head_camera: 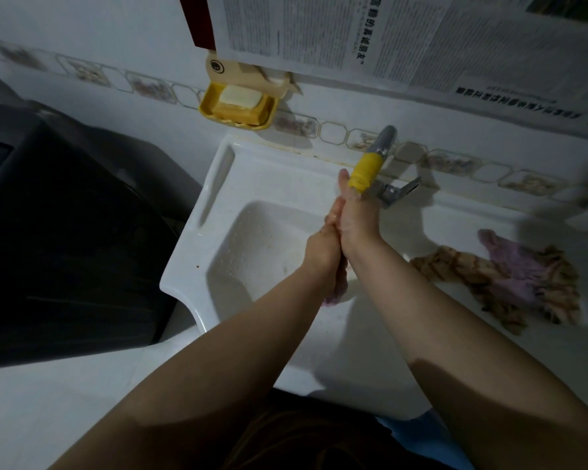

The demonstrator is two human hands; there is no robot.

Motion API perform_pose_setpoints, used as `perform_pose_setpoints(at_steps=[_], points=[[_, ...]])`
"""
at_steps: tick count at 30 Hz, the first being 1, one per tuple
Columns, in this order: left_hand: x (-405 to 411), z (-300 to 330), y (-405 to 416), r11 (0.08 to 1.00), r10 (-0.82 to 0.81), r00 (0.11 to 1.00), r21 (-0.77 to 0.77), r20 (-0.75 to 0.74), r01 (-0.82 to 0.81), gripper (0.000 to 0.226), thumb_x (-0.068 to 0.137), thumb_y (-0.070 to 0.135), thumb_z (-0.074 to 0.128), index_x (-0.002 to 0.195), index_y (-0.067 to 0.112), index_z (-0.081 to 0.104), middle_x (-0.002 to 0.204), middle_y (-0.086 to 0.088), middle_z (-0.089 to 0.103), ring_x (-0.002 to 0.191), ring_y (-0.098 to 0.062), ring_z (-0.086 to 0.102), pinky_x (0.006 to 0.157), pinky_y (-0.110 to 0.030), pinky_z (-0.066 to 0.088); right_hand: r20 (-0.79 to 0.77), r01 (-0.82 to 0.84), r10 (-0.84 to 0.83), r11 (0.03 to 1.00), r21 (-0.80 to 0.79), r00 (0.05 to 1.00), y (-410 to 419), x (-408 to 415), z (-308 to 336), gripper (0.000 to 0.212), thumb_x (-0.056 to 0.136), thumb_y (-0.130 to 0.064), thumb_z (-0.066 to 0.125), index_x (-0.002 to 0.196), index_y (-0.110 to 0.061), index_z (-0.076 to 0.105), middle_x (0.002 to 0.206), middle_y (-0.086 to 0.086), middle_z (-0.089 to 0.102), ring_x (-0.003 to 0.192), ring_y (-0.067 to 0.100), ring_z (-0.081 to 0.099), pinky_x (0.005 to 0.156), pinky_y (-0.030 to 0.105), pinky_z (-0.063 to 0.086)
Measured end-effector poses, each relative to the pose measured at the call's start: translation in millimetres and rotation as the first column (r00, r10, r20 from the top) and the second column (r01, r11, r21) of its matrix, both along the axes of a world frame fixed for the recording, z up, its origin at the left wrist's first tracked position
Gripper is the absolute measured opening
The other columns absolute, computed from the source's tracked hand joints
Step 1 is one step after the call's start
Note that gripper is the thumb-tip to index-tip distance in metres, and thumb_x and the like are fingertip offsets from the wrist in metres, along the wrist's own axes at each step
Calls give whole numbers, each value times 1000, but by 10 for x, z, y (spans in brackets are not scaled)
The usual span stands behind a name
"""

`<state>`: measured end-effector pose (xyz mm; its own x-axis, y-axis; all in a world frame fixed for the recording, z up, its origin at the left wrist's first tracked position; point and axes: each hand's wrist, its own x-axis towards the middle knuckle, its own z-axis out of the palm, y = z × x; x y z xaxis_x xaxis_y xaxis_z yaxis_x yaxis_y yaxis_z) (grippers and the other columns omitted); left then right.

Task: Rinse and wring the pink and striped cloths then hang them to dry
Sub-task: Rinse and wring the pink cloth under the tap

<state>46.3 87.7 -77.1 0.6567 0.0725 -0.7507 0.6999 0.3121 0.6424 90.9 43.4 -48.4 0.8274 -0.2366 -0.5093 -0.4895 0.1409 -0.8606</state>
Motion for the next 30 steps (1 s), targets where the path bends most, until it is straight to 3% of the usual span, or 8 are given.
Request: perform_pose_setpoints(at_steps=[3, 4, 8, 15, 22, 25, 27, 30], points=[[13, -39, 94, 999, -38, 999, -37, 10, 39, 46, 100, 44, 36, 70, 15, 55, 56, -5, 46, 47, -16, 40, 44, -20, 32, 1, 82, -83, 991, -103, 997, -464, -75, -304, 54, 102, -33, 26, 63, -4, 50, 82, -15, 59, 85, 11, 69, 108, 41, 35], [19, -49, 171, 997, -50, 998, -64, 24, 51, 45, 101, 44, 36, 78, 14, 60, 64, -8, 52, 53, -18, 46, 48, -22, 37, -180, 186, -189, 982, -34, 965, -523, 13, -339, 59, 103, -40, 22, 72, -2, 54, 85, -5, 64, 81, 13, 66, 106, 43, 40], [64, -85, 574, 966, 43, 987, -260, 154, -1, 39, 104, 34, 33, 105, 8, 62, 95, -12, 69, 83, -23, 63, 65, -32, 55, -101, -203, 233, 948, 246, 967, -530, 56, -104, 31, 100, -28, 44, 79, -13, 60, 67, 7, 63, 58, 20, 59, 52, 26, 51], [188, -73, 807, 982, 61, 967, -187, 247, -14, 29, 104, 14, 31, 98, 4, 57, 85, -12, 64, 78, -21, 60, 70, -30, 52, -205, -636, 618, 771, -31, 759, -744, -103, -99, 9, 88, -22, 64, 89, -12, 64, 57, -3, 52, 40, 7, 35, 36, 17, 25], [131, 85, 520, 976, 40, 990, -219, 134, -9, 31, 100, 24, 40, 109, 2, 61, 91, -14, 72, 75, -22, 69, 65, -26, 56, 2, -7, 7, 975, 222, 1000, -512, -90, -99, 16, 91, -11, 58, 78, -21, 57, 58, -7, 62, 39, 3, 49, 37, 14, 35], [141, 80, 391, 974, 84, 996, -211, 24, -77, 57, 98, 50, 41, 114, -1, 61, 114, -24, 66, 89, -33, 68, 71, -32, 55, 145, -131, 159, 974, -183, 977, -236, -296, -47, 22, 90, -31, 62, 72, -20, 58, 63, -6, 62, 52, 0, 59, 53, 19, 45], [188, 60, 300, 990, 89, 996, -105, -6, -89, 75, 95, 59, 37, 128, -7, 49, 120, -32, 58, 86, -38, 64, 63, -28, 48, 103, -312, 404, 823, -475, 909, -14, -450, -34, 44, 91, -52, 52, 61, -20, 53, 55, -4, 58, 50, 5, 57, 51, 23, 43], [214, 101, 100, 995, -21, 1000, -98, 2, 21, 61, 94, 56, 44, 107, -2, 60, 81, -23, 57, 69, -32, 67, 49, -26, 47, -3, -263, 334, 736, -624, 943, -61, -250, -99, 53, 91, -59, 42, 61, -16, 55, 67, 9, 64, 70, 28, 64, 66, 35, 51]])
